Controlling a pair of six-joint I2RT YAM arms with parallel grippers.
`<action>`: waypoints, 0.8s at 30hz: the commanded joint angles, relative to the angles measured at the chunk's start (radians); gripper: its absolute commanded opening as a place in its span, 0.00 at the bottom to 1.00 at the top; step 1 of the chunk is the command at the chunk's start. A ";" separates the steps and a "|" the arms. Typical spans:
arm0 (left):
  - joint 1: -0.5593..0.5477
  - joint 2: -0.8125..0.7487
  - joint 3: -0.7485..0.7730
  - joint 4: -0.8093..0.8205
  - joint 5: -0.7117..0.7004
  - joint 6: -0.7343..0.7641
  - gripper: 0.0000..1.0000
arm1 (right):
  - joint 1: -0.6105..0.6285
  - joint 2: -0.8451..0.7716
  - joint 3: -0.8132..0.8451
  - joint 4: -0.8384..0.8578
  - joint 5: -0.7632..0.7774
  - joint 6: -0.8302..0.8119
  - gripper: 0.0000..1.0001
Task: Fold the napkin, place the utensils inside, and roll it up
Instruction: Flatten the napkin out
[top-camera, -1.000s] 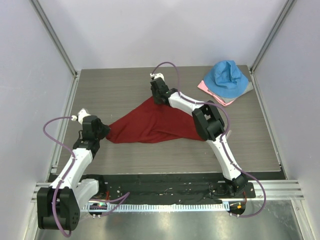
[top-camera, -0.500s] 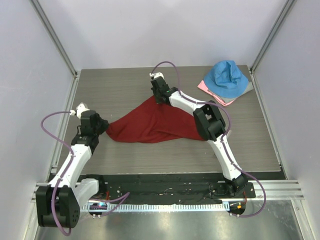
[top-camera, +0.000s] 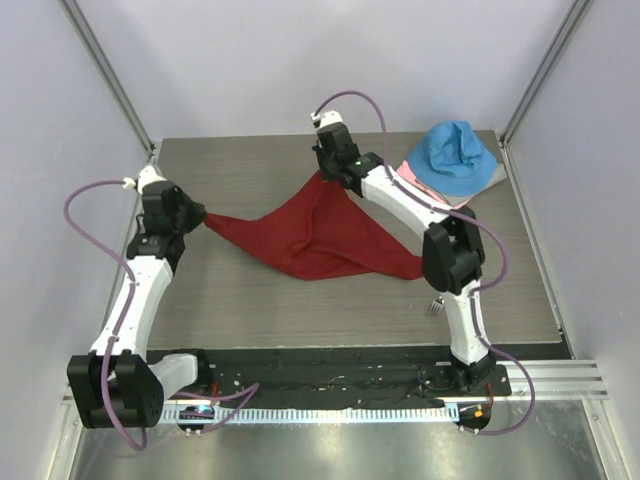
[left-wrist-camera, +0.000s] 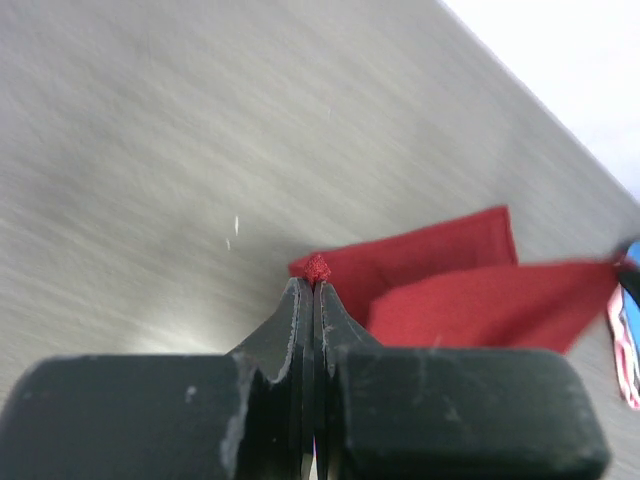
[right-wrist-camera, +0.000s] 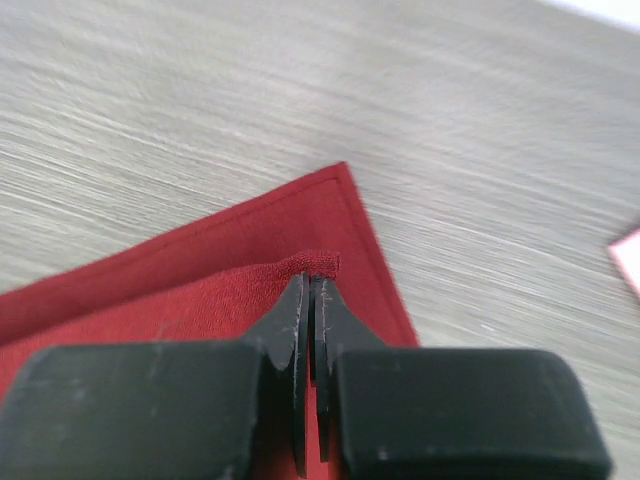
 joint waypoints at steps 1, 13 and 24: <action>0.064 0.037 0.150 -0.050 0.074 0.080 0.00 | -0.007 -0.241 -0.060 0.012 0.036 -0.021 0.01; 0.129 0.065 0.383 -0.102 0.199 0.078 0.00 | -0.010 -0.637 -0.215 0.016 0.173 -0.065 0.01; 0.134 0.025 0.649 -0.199 0.224 0.112 0.00 | -0.008 -0.994 -0.276 -0.007 0.116 -0.030 0.01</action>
